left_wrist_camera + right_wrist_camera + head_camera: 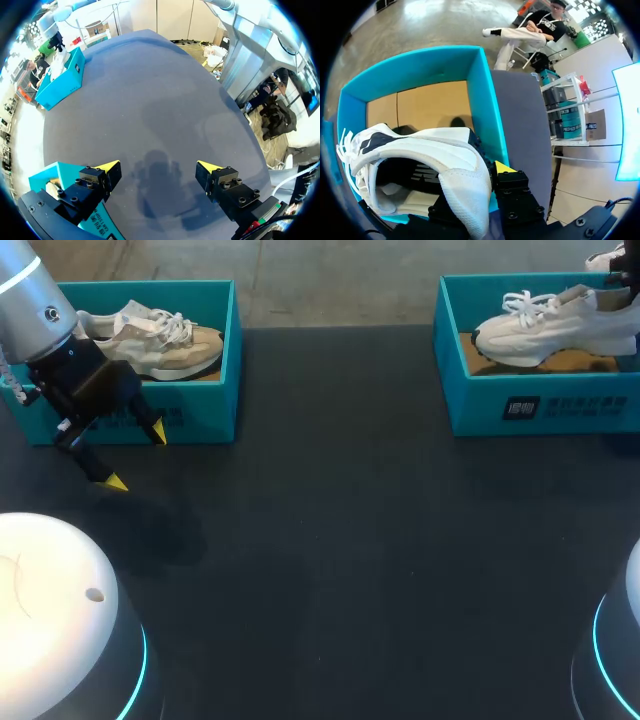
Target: Take the shoe out of the shoebox, open the shoe tongue, remove and reinsert the insole, then place the shoe into the shoebox
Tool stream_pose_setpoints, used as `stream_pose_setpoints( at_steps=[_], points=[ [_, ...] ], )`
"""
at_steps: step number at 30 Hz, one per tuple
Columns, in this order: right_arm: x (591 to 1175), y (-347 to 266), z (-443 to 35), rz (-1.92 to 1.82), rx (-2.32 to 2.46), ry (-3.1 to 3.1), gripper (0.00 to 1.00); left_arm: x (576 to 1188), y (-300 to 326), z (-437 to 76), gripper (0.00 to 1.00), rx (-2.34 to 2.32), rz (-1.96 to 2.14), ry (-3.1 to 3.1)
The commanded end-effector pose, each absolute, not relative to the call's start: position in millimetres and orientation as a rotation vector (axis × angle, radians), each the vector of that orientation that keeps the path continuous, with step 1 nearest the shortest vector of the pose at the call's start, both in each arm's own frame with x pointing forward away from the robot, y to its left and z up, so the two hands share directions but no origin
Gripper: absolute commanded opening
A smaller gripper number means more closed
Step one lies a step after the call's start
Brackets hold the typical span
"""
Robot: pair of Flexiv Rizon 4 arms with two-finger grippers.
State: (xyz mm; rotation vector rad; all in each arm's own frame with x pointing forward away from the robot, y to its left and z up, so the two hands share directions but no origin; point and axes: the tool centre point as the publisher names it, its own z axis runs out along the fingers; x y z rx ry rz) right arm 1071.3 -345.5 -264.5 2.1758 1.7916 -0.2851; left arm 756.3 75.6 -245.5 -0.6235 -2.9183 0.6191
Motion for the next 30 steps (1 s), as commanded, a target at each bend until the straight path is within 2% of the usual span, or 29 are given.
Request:
stream_pose_setpoints(
  at_steps=[1,30],
  points=[
    [1068.1,-342.5,-269.3,-0.281,2.167,1.786,0.0,755.3,76.2,-245.2,1.0,-0.624,0.617,-2.92],
    [1032.9,-341.7,-291.5,-0.253,2.179,1.855,0.0,755.3,76.2,-245.2,1.0,-0.624,0.617,-2.92]
  ],
)
